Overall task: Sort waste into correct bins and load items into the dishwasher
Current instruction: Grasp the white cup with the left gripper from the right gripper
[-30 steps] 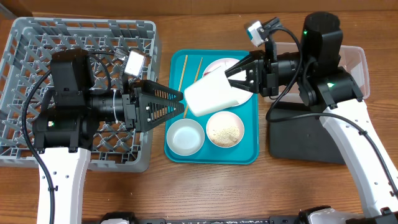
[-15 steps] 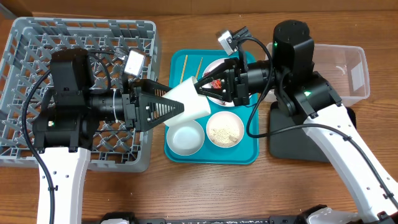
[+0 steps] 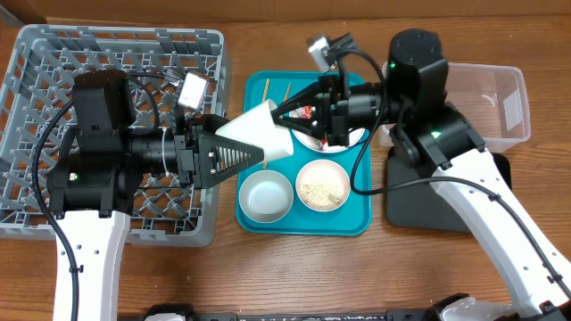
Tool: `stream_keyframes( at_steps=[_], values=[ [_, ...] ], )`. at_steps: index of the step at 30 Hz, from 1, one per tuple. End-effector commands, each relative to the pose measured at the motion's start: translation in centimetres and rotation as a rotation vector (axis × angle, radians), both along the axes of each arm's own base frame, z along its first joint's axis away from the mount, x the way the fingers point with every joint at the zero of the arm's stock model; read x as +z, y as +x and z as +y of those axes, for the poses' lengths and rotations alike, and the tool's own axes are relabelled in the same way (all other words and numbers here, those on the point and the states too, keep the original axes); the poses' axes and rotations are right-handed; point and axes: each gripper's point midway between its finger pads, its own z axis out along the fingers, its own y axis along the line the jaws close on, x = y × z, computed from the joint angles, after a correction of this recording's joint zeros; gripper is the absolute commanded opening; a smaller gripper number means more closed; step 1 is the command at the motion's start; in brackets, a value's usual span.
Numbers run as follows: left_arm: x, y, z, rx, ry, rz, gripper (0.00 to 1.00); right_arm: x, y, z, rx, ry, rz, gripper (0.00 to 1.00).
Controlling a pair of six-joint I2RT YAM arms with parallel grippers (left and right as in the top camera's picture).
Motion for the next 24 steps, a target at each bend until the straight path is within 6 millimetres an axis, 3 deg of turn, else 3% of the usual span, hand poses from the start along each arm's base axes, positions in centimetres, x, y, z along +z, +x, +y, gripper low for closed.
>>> stream_keyframes(
  at_steps=[1, 5, 11, 19, 24],
  values=[
    [0.5, -0.3, -0.2, -0.019, -0.01, -0.012, 0.83, 0.8, 0.8, -1.2, -0.017, 0.013, 0.014, 0.04],
    [0.4, -0.1, -0.2, -0.008, -0.001, -0.016, 0.82, 0.8, 0.4, -1.2, 0.007, 0.015, 0.017, 0.04],
    [0.4, -0.1, -0.2, -0.008, -0.001, -0.016, 0.71, 0.8, -0.1, -1.2, 0.033, 0.016, 0.021, 0.04],
    [0.4, -0.1, -0.2, -0.008, -0.001, -0.023, 0.86, 0.4, -0.6, -1.2, 0.056, 0.004, 0.062, 0.04],
    [0.4, 0.0, -0.1, -0.007, -0.001, -0.023, 0.86, 0.3, -1.1, -1.3, 0.085, 0.003, 0.077, 0.04]
  ],
)
